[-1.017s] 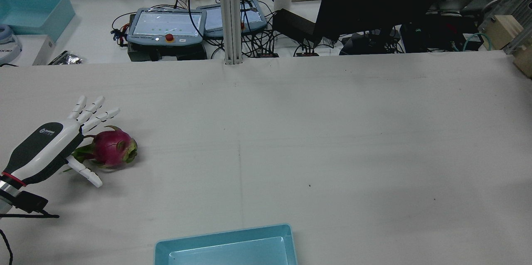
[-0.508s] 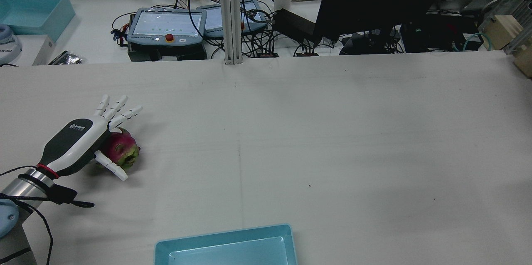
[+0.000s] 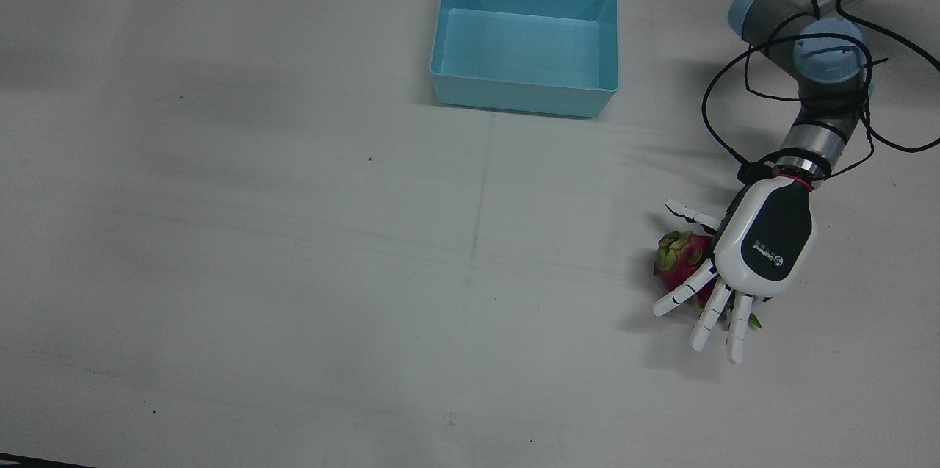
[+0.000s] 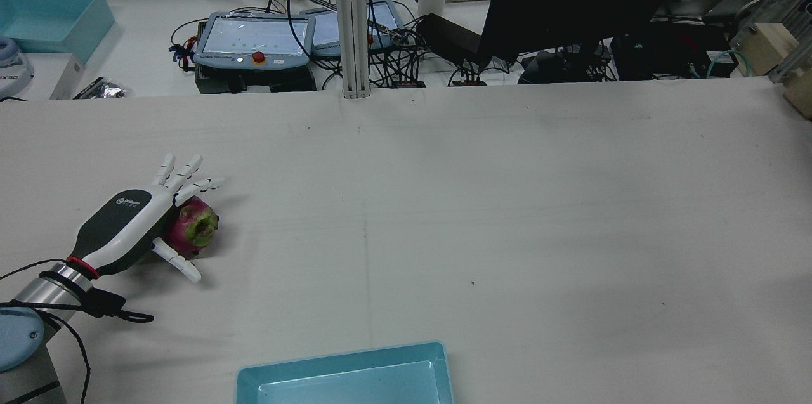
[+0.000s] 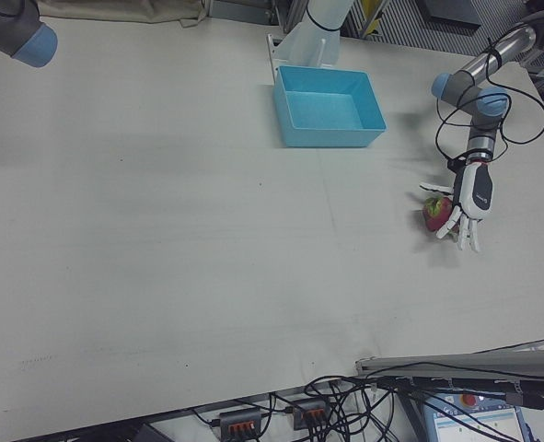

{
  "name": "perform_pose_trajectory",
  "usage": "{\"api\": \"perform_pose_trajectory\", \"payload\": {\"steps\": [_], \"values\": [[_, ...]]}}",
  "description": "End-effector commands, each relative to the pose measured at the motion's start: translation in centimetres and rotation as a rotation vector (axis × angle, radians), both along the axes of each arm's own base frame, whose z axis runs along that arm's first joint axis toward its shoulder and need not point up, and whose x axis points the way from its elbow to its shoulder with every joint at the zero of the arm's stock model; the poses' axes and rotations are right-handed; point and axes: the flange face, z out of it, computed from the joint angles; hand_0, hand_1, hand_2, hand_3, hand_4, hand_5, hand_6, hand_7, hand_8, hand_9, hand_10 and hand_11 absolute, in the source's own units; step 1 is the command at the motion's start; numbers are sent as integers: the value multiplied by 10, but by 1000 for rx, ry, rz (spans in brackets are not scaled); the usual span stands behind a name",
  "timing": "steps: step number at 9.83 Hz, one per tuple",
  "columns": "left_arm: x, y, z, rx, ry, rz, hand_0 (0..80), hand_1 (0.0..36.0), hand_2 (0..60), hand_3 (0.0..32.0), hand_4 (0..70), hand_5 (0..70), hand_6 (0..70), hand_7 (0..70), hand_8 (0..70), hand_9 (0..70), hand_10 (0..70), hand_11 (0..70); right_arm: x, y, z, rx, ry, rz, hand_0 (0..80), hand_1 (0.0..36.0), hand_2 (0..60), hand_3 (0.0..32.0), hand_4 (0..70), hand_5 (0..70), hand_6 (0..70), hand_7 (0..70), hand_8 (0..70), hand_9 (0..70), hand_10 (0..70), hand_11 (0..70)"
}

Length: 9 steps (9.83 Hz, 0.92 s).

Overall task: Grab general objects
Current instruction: 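Close the left hand's fingers around the dragon fruit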

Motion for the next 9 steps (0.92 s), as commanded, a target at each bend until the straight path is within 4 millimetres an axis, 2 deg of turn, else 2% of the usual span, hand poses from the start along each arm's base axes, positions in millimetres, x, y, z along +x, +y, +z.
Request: {"api": "perform_pose_trajectory", "payload": {"steps": [1, 2, 3, 4, 5, 6, 7, 8, 9], "values": [[1, 1, 0, 12, 1, -5, 489, 142, 0, 320, 0, 264, 0, 71, 6, 1, 0, 3, 0, 0, 0, -1, 0, 0, 0, 0, 0, 0, 0, 0, 0, 0, 0, 0, 0, 0], [2, 1, -1, 28, -11, -11, 487, 135, 0, 320, 0, 278, 0, 94, 13, 4, 24, 48, 0, 0, 0, 1, 0, 0, 0, 0, 0, 0, 0, 0, 0, 0, 0, 0, 0, 0], [2, 1, -2, 34, -7, -15, 478, 135, 40, 320, 0, 290, 0, 135, 39, 13, 88, 139, 0, 0, 0, 1, 0, 0, 0, 0, 0, 0, 0, 0, 0, 0, 0, 0, 0, 0], [1, 1, -1, 28, -4, -40, 457, 111, 155, 20, 35, 278, 106, 205, 128, 36, 220, 327, 0, 0, 0, 1, 0, 0, 0, 0, 0, 0, 0, 0, 0, 0, 0, 0, 0, 0], [18, 17, 3, 19, -4, -29, 416, 93, 272, 0, 116, 266, 243, 269, 228, 129, 381, 540, 0, 0, 0, 1, 0, 0, 0, 0, 0, 0, 0, 0, 0, 0, 0, 0, 0, 0], [29, 30, 5, 14, -24, -39, 376, 99, 402, 0, 114, 305, 267, 306, 256, 169, 484, 684, 0, 0, 0, -1, 0, 0, 0, 0, 0, 0, 0, 0, 0, 0, 0, 0, 0, 0], [30, 32, 4, 21, -40, -50, 359, 91, 420, 0, 158, 411, 268, 294, 278, 197, 541, 700, 0, 0, 0, 1, 0, 0, 0, 0, 0, 0, 0, 0, 0, 0, 0, 0, 0, 0], [31, 32, 5, 23, -47, -51, 388, 79, 374, 0, 287, 533, 268, 295, 300, 227, 577, 700, 0, 0, 0, 1, 0, 0, 0, 0, 0, 0, 0, 0, 0, 0, 0, 0, 0, 0], [31, 32, 5, 23, -47, -51, 394, 77, 359, 0, 335, 535, 256, 292, 295, 224, 563, 700, 0, 0, 0, 1, 0, 0, 0, 0, 0, 0, 0, 0, 0, 0, 0, 0, 0, 0]]}}
